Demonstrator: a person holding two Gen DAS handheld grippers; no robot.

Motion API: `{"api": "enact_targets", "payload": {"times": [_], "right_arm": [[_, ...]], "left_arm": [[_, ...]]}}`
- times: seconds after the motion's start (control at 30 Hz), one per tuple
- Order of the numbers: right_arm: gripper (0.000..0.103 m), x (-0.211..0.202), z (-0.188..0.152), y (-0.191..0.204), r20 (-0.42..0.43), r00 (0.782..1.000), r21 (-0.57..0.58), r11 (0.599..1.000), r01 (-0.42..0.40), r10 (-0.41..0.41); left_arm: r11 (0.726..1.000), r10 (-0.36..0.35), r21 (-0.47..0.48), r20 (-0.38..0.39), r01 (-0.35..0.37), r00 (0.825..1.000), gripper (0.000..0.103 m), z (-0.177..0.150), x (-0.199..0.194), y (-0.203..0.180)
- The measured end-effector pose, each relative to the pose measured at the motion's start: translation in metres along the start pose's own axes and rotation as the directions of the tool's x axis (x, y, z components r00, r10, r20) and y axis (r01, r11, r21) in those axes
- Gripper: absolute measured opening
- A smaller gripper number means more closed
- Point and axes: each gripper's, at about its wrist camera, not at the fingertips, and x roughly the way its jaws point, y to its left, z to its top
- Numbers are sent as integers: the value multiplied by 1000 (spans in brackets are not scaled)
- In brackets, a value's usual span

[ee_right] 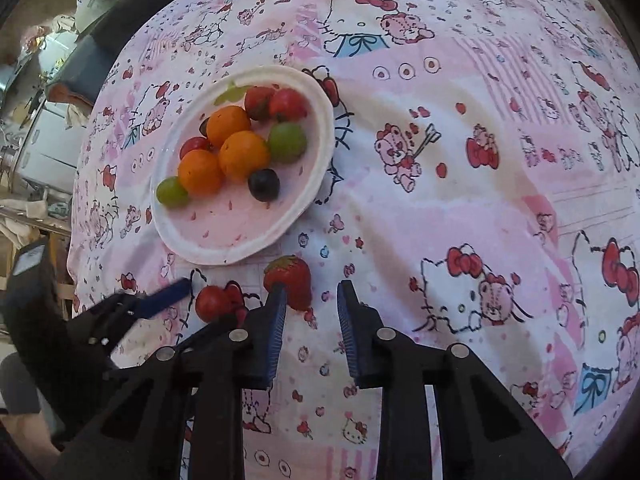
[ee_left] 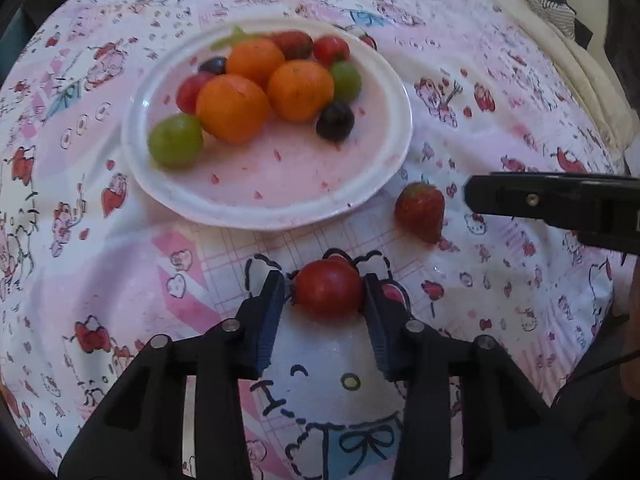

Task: Organize fruits
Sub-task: 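Grasp a red tomato with the left tool while the right tool grasps a strawberry, then carry the tomato and strawberry into the pink plate and open both tools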

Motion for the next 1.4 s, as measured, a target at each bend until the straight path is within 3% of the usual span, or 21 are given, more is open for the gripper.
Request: {"api": "enact_targets", "payload": {"times": [0.17, 0.27, 0.3, 0.43, 0.5, 0.53, 0.8, 1.0, 1.13, 1.3, 1.4], "right_arm": [[33, 24, 4, 12, -37, 999, -48, 999, 15, -17], [68, 35, 7, 23, -37, 998, -80, 996, 38, -41], [69, 39, 8, 27, -32, 998, -95, 994, 60, -63], [67, 54, 7, 41, -30, 987, -185, 971, 151, -159], [34, 54, 6, 48, -14, 984, -235, 957, 171, -179], [33, 53, 5, 49, -16, 986, -244, 956, 160, -169], [33, 18, -3, 28, 10, 995, -156, 983, 95, -95], [33, -33, -2, 18, 143, 989, -59, 998, 35, -26], [33, -58, 2, 21, 257, 965, -33, 998, -51, 58], [33, -56, 18, 17, 289, 945, -1, 987, -162, 156], [33, -38, 27, 15, 254, 949, 15, 980, -197, 187]], "left_arm": [[1000, -21, 8, 35, 20, 999, 30, -2, -11, 2], [1000, -9, 0, 58, 9, 998, 29, -5, -21, 9], [1000, -6, -10, 65, 7, 998, 29, -7, -26, 13], [999, 19, -46, 86, -15, 996, 29, -11, -40, 25], [998, 31, -59, 92, -25, 995, 29, -13, -46, 32], [997, 37, -66, 97, -31, 995, 29, -13, -50, 35], [991, 85, -114, 153, -68, 985, 29, -15, -71, 48], [976, 143, -193, 228, -99, 963, 29, -4, -92, 68], [972, 153, -215, 268, -96, 951, 30, 6, -102, 75], [975, 134, -206, 268, -79, 954, 30, 20, -98, 75], [980, 97, -191, 250, -49, 963, 30, 29, -86, 71]]}}
